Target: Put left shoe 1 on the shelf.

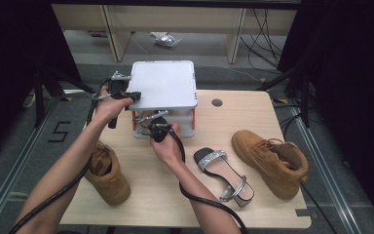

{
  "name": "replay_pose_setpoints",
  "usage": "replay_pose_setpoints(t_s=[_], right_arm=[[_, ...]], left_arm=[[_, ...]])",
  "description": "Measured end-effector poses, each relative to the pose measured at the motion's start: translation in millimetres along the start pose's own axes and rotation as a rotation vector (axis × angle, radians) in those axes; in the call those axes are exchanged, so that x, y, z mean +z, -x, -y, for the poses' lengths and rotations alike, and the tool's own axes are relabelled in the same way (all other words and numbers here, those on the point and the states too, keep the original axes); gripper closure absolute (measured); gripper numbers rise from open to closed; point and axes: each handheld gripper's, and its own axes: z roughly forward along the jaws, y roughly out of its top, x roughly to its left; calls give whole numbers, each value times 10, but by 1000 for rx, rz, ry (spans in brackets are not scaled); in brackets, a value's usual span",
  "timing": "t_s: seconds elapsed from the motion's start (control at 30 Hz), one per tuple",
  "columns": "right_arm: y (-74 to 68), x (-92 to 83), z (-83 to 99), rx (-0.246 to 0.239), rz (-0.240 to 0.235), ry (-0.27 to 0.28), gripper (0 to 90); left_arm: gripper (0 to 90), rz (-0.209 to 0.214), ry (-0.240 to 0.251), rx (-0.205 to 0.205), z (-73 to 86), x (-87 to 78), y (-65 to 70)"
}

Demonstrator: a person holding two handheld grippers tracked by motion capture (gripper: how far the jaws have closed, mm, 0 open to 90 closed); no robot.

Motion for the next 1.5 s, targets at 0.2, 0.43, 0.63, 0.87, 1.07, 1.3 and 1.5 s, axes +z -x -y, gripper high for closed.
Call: replay_pose_setpoints(t_s=[0.2,0.43,0.63,0.87,1.07,1.3,1.5], right_arm=[[114,-220,50,2,-4,-30,775],[265,-444,167,-4,-9,-62,704],[420,-618,292,-1,7,-101,635],[596,-826,439,17,14,-117,590],[759,-995,631,49,18,-160,538],[939,-1237,877,96,24,-186,486],[1114,-1438,1063,133,33,-191,472]], left_arm=[[895,-3,0,2,1,0,6],[895,-6,-1,5,0,0,9],[895,-7,-1,3,-1,1,12],[895,-11,-3,8,-3,1,18],[895,-11,-13,18,-6,-5,11],[894,-10,-19,11,-24,3,20],[895,-2,-13,-1,-14,2,6]])
